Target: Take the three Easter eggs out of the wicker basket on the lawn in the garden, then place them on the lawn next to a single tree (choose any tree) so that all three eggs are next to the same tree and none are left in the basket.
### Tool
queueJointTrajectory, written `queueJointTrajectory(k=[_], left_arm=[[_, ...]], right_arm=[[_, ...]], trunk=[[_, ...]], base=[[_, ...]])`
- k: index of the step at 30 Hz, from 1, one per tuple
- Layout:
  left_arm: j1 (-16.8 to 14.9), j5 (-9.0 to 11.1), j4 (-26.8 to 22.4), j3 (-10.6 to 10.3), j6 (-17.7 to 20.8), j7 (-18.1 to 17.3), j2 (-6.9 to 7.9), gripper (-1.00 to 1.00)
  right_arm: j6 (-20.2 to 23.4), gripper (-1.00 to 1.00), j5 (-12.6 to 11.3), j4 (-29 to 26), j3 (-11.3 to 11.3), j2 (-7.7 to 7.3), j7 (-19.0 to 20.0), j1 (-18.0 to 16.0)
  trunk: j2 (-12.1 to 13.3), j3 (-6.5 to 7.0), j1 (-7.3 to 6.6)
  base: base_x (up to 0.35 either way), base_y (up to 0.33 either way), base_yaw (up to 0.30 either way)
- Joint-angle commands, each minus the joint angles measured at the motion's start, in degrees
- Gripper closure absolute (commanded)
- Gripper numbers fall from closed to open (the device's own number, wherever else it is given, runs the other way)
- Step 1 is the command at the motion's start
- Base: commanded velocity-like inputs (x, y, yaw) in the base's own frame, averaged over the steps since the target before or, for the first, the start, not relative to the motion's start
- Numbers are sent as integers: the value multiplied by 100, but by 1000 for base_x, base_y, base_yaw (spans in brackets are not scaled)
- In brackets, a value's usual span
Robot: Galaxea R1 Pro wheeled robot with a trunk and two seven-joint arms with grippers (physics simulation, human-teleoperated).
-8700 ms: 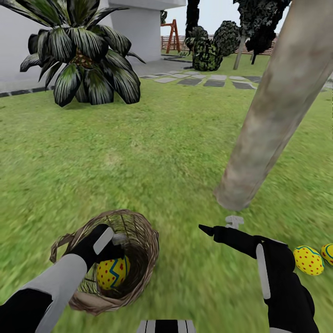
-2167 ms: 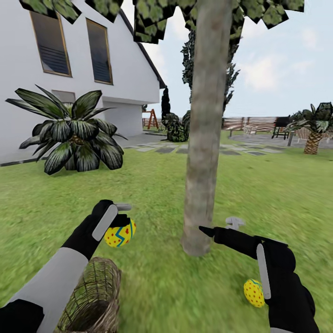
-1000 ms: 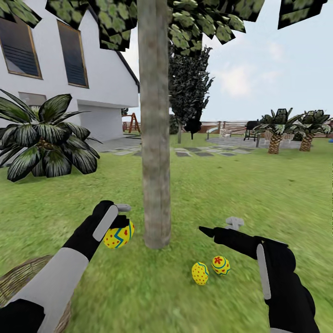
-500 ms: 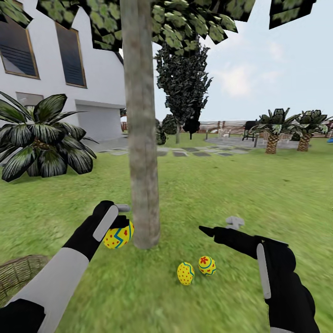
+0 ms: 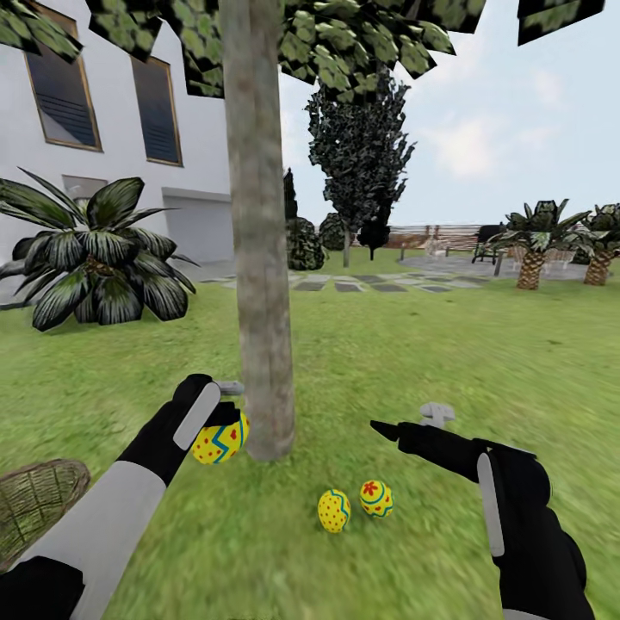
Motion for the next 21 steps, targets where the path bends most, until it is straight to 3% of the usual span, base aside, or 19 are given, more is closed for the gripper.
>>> queueJointTrajectory(k=[1, 12, 21], left_arm=[[-7, 60, -2, -22, 9, 51, 5, 100], [-7, 60, 1, -22, 9, 134, 5, 100], [-7, 60, 1, -22, 9, 135, 5, 100]], right_arm=[[20, -100, 54, -5, -15, 5, 57, -5], [25, -100, 55, -5, -8, 5, 59, -5], [20, -100, 54, -5, -8, 5, 62, -5]], trunk=[[-3, -7, -1], [-3, -7, -1], [-3, -7, -1]], base=[[0, -315, 282], [18, -315, 273], [77, -315, 39]])
